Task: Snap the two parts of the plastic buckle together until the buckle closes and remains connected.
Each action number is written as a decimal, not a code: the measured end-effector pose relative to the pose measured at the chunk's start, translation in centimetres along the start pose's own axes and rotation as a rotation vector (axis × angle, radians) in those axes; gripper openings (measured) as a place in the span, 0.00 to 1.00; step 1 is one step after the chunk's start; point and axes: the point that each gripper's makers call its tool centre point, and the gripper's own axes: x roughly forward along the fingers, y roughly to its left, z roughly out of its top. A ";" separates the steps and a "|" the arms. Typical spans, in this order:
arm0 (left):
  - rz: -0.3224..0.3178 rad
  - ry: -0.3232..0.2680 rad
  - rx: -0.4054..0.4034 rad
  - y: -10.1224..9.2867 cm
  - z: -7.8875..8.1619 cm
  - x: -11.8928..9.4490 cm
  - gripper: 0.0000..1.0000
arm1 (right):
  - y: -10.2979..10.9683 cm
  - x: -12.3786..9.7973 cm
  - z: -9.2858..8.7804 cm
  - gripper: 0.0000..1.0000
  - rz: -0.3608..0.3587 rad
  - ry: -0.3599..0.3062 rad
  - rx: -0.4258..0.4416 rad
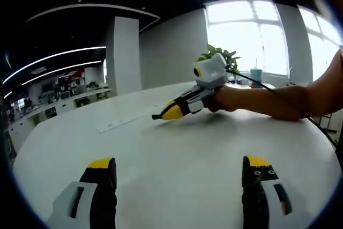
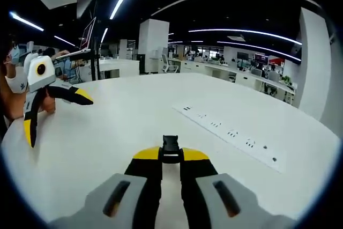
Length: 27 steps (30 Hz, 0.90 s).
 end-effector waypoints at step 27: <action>-0.010 0.001 -0.005 -0.3 0.1 0.0 0.99 | -1.8 1.6 0.4 0.10 0.011 0.003 0.003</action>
